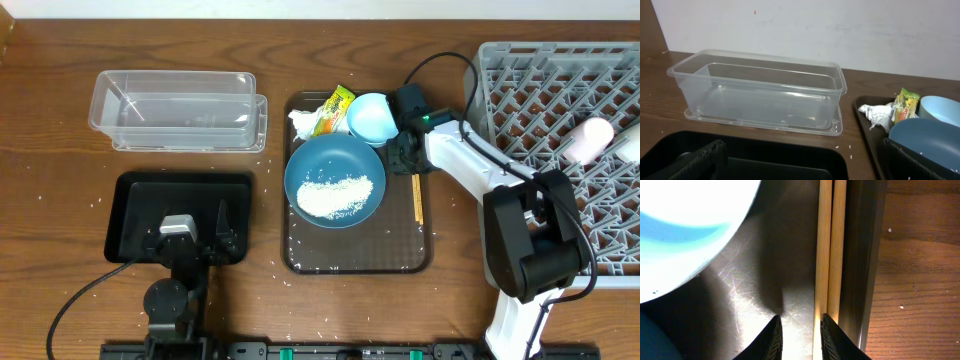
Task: Sort waste into correct bins and load items into the dishwasher rack
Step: 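Move the right gripper to the chopsticks and grasp them, then lift the chopsticks and carry them into the rack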
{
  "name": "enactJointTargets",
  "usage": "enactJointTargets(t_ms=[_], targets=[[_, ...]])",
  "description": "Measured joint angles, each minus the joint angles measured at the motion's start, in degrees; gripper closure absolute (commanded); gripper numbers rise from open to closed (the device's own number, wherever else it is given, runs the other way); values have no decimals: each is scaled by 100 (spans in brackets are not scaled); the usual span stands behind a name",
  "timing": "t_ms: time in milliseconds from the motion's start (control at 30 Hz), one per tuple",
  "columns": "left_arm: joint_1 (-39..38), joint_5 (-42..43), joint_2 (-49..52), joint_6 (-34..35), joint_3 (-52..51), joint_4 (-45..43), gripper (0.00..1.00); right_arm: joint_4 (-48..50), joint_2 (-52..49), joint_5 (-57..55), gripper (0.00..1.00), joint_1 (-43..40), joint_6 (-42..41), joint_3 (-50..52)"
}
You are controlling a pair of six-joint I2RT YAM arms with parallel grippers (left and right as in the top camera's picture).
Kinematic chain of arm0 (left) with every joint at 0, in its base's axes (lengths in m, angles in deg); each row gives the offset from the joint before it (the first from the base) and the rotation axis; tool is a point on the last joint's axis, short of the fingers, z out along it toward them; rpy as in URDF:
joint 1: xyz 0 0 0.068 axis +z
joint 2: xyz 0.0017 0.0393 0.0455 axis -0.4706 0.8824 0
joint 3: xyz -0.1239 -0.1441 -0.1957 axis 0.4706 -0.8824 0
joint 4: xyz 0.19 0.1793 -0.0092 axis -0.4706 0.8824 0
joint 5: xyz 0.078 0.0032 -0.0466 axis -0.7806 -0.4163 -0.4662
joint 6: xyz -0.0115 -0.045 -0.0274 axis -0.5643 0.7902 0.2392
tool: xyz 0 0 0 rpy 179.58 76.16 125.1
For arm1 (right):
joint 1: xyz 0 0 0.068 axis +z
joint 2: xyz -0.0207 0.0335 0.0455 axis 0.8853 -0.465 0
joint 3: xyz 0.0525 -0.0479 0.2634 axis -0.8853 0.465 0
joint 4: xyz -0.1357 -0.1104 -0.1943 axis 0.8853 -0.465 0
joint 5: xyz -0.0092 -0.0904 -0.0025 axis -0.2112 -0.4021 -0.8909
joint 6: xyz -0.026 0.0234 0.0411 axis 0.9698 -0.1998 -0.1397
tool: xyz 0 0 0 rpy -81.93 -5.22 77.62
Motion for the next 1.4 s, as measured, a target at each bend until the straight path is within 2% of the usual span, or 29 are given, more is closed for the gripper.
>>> enactJointTargets(t_ms=[967,1300,1400], targets=[[0,0,0,0,0,0,2,144,0,-118,75,0,0,101],[0,0,0,0,0,0,2,146,0,-61,79,2,-2,164],[0,0,0,0,0,0,2,232,7,-59,84,2,-2,251]])
